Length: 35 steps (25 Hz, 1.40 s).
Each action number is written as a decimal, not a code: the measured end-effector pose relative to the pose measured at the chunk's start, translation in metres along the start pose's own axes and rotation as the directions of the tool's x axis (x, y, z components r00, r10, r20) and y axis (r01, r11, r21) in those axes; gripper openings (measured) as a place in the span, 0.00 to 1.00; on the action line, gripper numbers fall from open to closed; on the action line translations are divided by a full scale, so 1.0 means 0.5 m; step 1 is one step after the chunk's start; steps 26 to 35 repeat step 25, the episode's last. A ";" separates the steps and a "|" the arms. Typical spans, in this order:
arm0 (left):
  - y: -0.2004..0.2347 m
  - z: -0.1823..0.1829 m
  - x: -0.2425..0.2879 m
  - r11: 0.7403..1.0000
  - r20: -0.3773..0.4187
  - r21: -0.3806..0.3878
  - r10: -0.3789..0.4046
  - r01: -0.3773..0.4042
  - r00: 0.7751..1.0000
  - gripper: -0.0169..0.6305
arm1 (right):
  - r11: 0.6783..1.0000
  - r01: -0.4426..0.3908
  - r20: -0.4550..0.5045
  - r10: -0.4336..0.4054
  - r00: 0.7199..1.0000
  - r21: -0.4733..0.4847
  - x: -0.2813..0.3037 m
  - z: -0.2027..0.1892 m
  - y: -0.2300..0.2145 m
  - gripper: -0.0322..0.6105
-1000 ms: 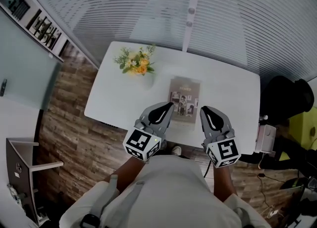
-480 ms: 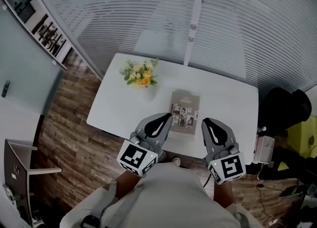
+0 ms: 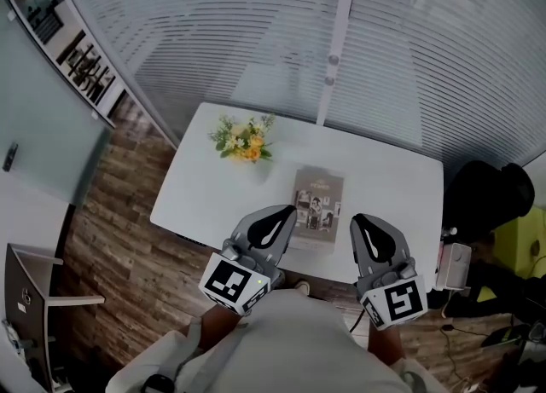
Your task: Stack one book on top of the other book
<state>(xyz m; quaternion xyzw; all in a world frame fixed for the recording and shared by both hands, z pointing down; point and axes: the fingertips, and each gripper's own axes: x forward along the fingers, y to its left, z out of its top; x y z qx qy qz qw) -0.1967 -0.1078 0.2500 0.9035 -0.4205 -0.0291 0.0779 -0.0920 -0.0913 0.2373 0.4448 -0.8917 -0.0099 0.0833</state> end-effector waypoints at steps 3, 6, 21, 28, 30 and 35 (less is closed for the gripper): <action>0.000 0.000 0.000 1.000 0.001 0.000 -0.002 0.002 1.000 0.04 | 1.000 0.011 0.010 -0.011 1.000 -0.001 -0.002 0.005 -0.002 0.07; 0.001 0.000 0.003 1.000 -0.001 -0.002 -0.005 0.005 1.000 0.04 | 1.000 0.015 0.008 -0.015 1.000 0.000 -0.002 0.005 -0.004 0.07; 0.000 -0.005 0.008 1.000 -0.010 -0.007 -0.005 0.005 1.000 0.04 | 1.000 0.023 0.003 -0.023 1.000 0.000 -0.007 0.002 -0.009 0.07; -0.006 -0.006 0.005 1.000 -0.009 -0.007 -0.005 0.005 1.000 0.04 | 1.000 0.023 0.004 -0.023 1.000 -0.001 -0.014 0.001 -0.007 0.07; -0.006 -0.006 0.005 1.000 -0.009 -0.007 -0.005 0.005 1.000 0.04 | 1.000 0.023 0.004 -0.023 1.000 -0.001 -0.014 0.001 -0.007 0.07; -0.006 -0.006 0.005 1.000 -0.009 -0.007 -0.005 0.005 1.000 0.04 | 1.000 0.023 0.004 -0.023 1.000 -0.001 -0.014 0.001 -0.007 0.07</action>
